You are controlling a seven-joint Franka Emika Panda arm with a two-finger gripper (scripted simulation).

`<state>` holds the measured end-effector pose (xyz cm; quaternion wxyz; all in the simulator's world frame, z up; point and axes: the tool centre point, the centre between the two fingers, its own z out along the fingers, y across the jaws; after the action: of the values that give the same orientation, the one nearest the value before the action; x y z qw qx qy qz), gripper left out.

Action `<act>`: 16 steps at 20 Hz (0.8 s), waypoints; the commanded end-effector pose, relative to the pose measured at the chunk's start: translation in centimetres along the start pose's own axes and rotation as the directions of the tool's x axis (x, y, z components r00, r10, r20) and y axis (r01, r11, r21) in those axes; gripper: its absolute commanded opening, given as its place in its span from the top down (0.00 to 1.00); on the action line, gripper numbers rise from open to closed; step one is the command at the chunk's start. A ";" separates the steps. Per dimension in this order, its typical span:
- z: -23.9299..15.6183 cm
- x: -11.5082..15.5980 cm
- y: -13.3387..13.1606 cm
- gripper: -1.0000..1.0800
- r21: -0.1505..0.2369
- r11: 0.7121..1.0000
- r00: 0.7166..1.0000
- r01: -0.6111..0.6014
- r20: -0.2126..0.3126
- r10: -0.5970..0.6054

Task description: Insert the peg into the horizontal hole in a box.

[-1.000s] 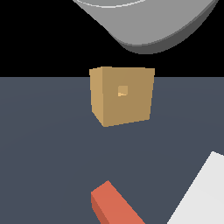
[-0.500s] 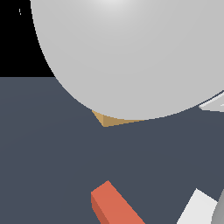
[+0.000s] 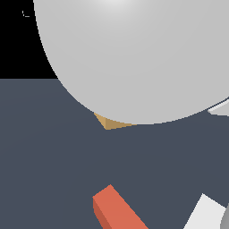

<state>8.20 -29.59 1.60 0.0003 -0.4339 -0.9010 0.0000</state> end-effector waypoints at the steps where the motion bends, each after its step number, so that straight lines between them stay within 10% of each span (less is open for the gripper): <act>1: 0.0 0.0 0.0 1.00 0.000 1.000 1.000 0.000 0.001 0.000; 16: -0.9 1.6 1.0 1.00 0.000 1.000 1.000 -0.021 0.000 0.021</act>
<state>7.94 -28.20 2.05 0.0019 -0.4412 -0.8974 0.0003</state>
